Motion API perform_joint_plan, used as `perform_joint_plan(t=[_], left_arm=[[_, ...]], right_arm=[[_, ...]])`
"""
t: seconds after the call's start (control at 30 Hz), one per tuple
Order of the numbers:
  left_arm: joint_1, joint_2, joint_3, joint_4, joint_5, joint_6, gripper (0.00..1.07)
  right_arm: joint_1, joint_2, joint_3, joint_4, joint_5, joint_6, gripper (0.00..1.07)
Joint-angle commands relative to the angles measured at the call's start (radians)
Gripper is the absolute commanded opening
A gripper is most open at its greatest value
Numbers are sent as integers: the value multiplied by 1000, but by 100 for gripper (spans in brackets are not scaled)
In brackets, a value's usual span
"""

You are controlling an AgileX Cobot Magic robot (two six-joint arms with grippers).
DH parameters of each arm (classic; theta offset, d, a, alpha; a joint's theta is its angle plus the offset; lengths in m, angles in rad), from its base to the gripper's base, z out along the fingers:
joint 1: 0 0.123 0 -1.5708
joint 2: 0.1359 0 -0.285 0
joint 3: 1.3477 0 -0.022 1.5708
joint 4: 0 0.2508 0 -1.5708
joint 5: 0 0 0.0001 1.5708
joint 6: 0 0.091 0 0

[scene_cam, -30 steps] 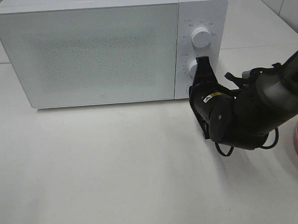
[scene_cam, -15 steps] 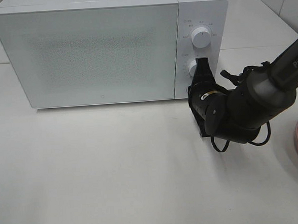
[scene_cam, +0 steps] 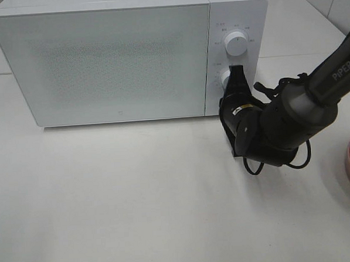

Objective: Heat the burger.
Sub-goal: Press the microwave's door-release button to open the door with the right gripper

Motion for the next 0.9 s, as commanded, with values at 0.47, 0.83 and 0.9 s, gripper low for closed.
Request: perform_joint_plan(t=[0.47, 0.83, 0.9], left_arm=[[2, -15, 2, 2, -14, -4, 98], [2, -15, 2, 2, -14, -4, 98], [2, -15, 2, 2, -14, -4, 98]], right_arm=[[-23, 31, -106, 18, -106, -24, 0], [-23, 36, -152, 25, -254, -33, 0], [-23, 54, -182, 23, -278, -33, 0]])
